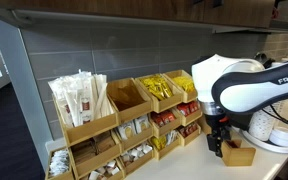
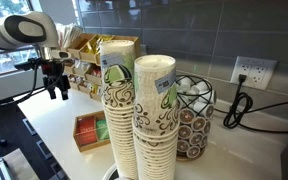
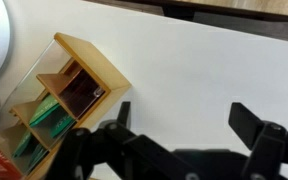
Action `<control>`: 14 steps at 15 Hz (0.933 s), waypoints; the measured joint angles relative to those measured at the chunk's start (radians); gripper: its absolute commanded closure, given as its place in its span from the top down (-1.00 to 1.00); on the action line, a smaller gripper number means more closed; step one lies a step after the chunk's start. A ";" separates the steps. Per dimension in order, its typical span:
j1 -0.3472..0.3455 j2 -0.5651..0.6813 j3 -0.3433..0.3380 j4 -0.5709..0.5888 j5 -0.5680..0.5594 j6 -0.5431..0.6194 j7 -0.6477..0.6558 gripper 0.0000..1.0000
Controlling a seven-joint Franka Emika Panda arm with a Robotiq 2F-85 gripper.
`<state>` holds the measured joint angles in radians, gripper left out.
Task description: Put one white straw on the counter.
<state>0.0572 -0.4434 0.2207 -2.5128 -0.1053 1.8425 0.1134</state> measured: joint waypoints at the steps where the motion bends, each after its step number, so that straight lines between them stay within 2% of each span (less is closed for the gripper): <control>1: 0.000 0.000 0.000 0.000 0.000 0.000 0.000 1.00; 10: 0.005 0.001 -0.003 0.002 0.000 0.006 -0.002 1.00; 14: 0.059 0.016 0.003 0.062 -0.003 0.116 -0.049 1.00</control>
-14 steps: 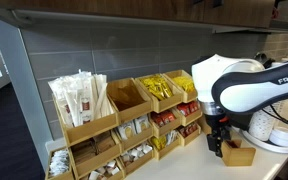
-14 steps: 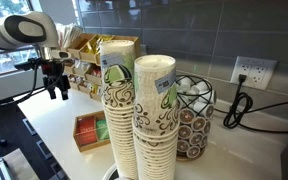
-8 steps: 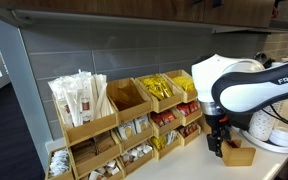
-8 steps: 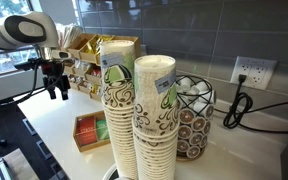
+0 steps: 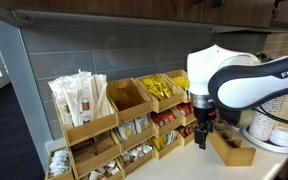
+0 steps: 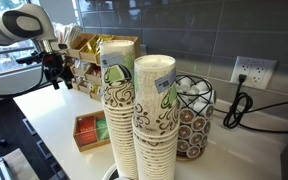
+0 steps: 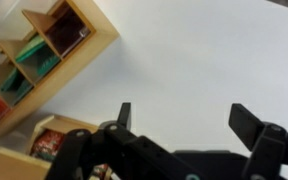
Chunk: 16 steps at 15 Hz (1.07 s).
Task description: Put one white straw on the counter.
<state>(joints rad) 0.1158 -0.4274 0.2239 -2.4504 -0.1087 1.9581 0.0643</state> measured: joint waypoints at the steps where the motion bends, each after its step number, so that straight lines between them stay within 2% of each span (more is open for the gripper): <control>1: 0.016 0.001 0.003 0.023 0.000 0.030 -0.013 1.00; 5: 0.073 0.001 0.010 0.112 0.000 0.156 -0.074 1.00; 10: 0.124 0.007 0.014 0.166 0.001 0.378 -0.142 1.00; 16: 0.129 0.015 0.014 0.172 0.001 0.396 -0.153 1.00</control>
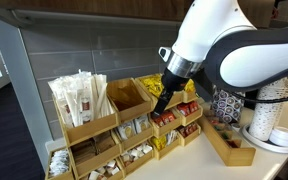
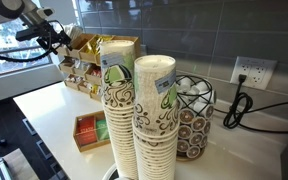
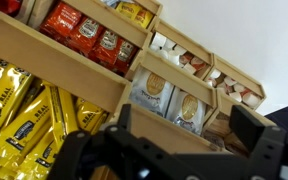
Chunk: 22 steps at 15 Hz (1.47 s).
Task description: Put one white straw on the counter.
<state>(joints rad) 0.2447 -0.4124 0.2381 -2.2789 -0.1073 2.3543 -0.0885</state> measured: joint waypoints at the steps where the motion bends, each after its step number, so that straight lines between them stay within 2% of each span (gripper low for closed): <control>1: 0.001 0.000 0.000 0.000 0.005 0.014 0.000 1.00; 3: 0.011 0.006 -0.002 0.000 0.043 0.102 0.000 1.00; 7: 0.068 0.045 -0.015 0.002 0.178 0.350 -0.013 1.00; 9: 0.121 0.077 -0.033 0.003 0.263 0.478 -0.047 1.00; 12: 0.237 0.131 -0.087 0.011 0.419 0.624 -0.151 1.00; 15: 0.364 0.178 -0.156 0.038 0.563 0.726 -0.264 1.00; 18: 0.463 0.208 -0.220 0.072 0.661 0.771 -0.352 1.00; 22: 0.470 0.232 -0.256 0.080 0.666 0.785 -0.387 1.00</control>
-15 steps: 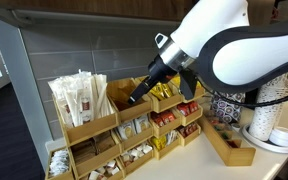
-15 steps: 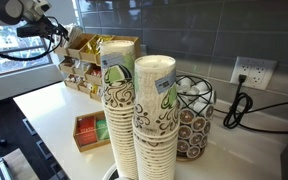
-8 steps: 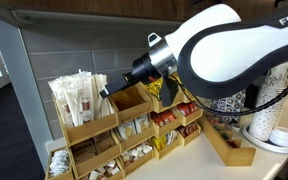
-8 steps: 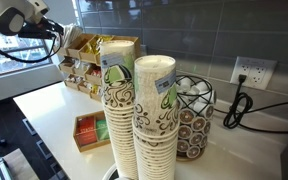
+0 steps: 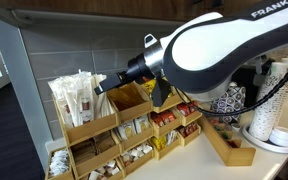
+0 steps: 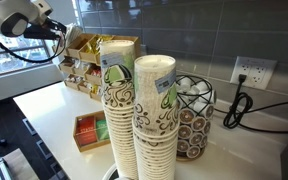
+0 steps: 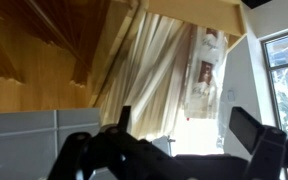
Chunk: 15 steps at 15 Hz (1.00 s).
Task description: Put one white straw on the counter.
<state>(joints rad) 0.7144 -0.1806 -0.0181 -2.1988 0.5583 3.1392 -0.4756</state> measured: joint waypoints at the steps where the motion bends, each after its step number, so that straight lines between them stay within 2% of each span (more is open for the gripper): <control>1: -0.007 0.008 -0.006 -0.001 -0.003 0.004 -0.002 1.00; 5: -0.031 0.043 -0.014 0.000 -0.007 0.049 -0.003 0.97; 7: -0.031 0.057 -0.015 0.001 -0.007 0.079 -0.003 0.87; 8: -0.031 0.061 -0.015 0.001 -0.007 0.093 -0.003 0.73; 10: -0.030 0.067 -0.015 0.003 -0.006 0.114 -0.003 0.70; 11: -0.029 0.069 -0.015 0.004 -0.006 0.123 -0.003 0.55; 15: -0.023 0.072 -0.014 0.018 -0.005 0.137 -0.003 0.55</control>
<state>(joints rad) 0.6912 -0.1085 -0.0325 -2.1809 0.5529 3.2765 -0.4784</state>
